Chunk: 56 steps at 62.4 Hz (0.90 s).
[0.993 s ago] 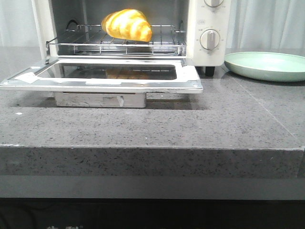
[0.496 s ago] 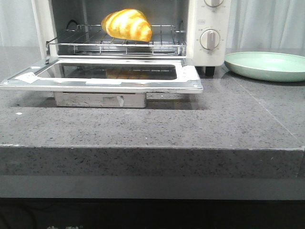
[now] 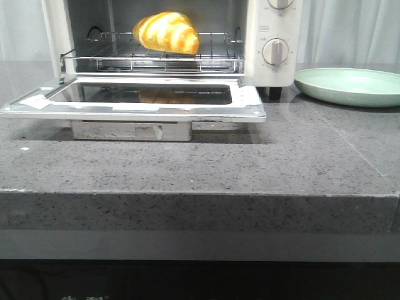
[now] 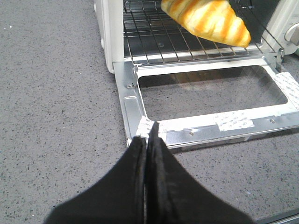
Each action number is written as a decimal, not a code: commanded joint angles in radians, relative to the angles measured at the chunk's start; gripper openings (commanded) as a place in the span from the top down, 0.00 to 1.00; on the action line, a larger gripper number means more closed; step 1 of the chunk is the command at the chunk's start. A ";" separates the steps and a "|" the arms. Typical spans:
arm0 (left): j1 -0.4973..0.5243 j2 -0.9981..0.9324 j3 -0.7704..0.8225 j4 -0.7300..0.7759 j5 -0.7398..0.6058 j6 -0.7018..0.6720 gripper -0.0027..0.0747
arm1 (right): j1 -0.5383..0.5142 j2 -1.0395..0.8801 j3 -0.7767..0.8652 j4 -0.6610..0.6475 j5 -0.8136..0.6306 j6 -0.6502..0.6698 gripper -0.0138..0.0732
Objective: Put bread in oven
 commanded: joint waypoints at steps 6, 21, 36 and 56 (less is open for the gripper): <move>-0.003 -0.019 -0.019 -0.006 -0.075 0.000 0.99 | -0.002 -0.002 -0.026 -0.014 -0.075 -0.011 0.92; 0.060 -0.197 0.129 0.018 -0.178 0.000 0.99 | -0.002 -0.002 -0.026 -0.014 -0.075 -0.011 0.92; 0.196 -0.466 0.407 0.018 -0.338 0.000 0.99 | -0.002 -0.002 -0.026 -0.014 -0.075 -0.011 0.92; 0.278 -0.691 0.684 -0.012 -0.494 -0.002 0.99 | -0.002 -0.002 -0.026 -0.014 -0.075 -0.011 0.92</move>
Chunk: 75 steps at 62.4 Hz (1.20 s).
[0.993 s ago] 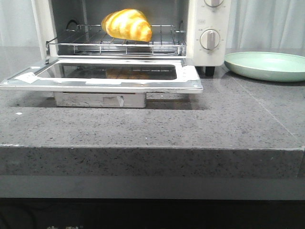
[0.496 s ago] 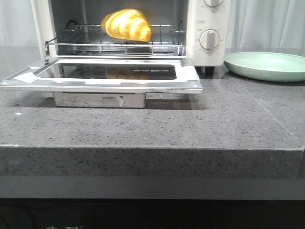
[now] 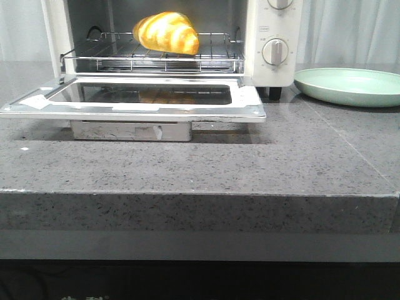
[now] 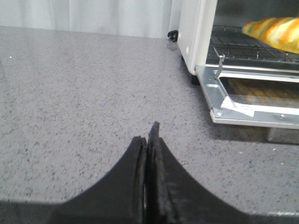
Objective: Put bread in oven
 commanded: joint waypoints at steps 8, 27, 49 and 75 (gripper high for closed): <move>0.006 -0.065 0.094 -0.014 -0.260 -0.002 0.99 | -0.002 -0.002 -0.026 -0.014 -0.074 -0.011 0.92; 0.006 -0.065 0.090 -0.014 -0.237 -0.002 0.99 | -0.002 -0.001 -0.023 -0.014 -0.075 -0.011 0.92; 0.006 -0.065 0.090 -0.014 -0.237 -0.002 0.99 | -0.002 -0.001 -0.023 -0.014 -0.075 -0.011 0.92; 0.006 -0.065 0.090 -0.014 -0.237 -0.002 0.99 | -0.020 -0.030 0.009 -0.014 -0.099 -0.011 0.92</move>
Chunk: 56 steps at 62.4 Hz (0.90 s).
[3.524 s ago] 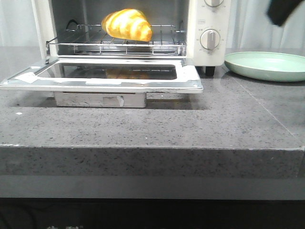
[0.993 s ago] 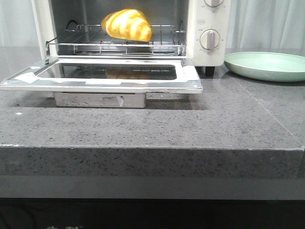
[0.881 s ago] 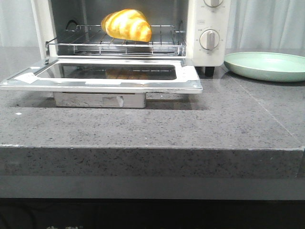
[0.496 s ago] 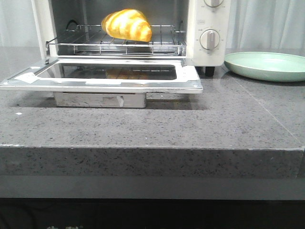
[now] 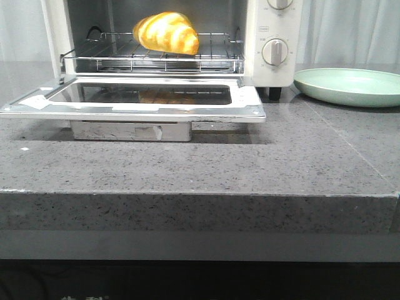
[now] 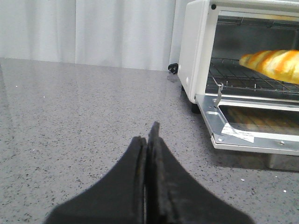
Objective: Put bread in oven
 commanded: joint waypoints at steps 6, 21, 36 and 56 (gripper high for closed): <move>0.002 -0.022 0.024 -0.011 -0.085 -0.002 0.99 | -0.103 -0.102 0.093 -0.013 -0.201 -0.011 0.92; 0.002 -0.022 0.024 -0.011 -0.085 -0.002 0.99 | -0.281 -0.433 0.497 0.027 -0.572 -0.011 0.92; 0.002 -0.022 0.024 -0.011 -0.085 -0.002 0.99 | -0.318 -0.603 0.742 0.038 -0.723 -0.010 0.92; 0.002 -0.022 0.024 -0.011 -0.085 -0.002 0.99 | -0.320 -0.617 0.750 0.039 -0.703 -0.010 0.92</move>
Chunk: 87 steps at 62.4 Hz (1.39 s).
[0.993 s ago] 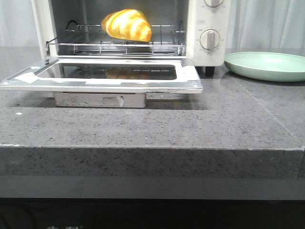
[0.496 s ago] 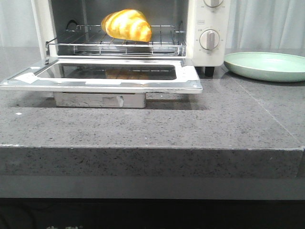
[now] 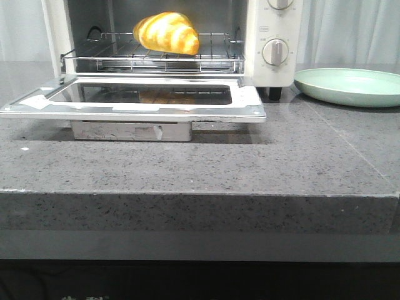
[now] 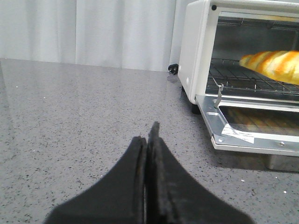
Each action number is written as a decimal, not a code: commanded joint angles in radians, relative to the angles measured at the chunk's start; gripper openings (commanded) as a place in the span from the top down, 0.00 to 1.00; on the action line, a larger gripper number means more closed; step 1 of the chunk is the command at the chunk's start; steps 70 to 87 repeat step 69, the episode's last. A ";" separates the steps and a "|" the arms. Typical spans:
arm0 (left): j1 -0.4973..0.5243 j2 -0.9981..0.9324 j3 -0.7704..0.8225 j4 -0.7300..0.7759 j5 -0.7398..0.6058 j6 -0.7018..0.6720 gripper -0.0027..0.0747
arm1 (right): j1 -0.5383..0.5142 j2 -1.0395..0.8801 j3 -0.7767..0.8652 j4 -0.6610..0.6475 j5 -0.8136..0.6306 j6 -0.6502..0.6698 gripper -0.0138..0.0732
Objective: Put bread in oven
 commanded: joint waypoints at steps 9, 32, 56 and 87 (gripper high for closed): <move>0.002 -0.022 0.024 -0.010 -0.083 -0.002 0.99 | -0.005 -0.021 0.004 0.001 -0.095 -0.010 0.92; 0.002 -0.022 0.024 -0.010 -0.083 -0.002 0.99 | -0.005 -0.021 0.004 0.148 -0.104 -0.223 0.92; 0.002 -0.022 0.024 -0.010 -0.083 -0.002 0.99 | -0.005 -0.021 0.004 0.148 -0.089 -0.223 0.92; 0.002 -0.022 0.024 -0.010 -0.083 -0.002 0.99 | -0.005 -0.021 0.004 0.148 -0.089 -0.223 0.92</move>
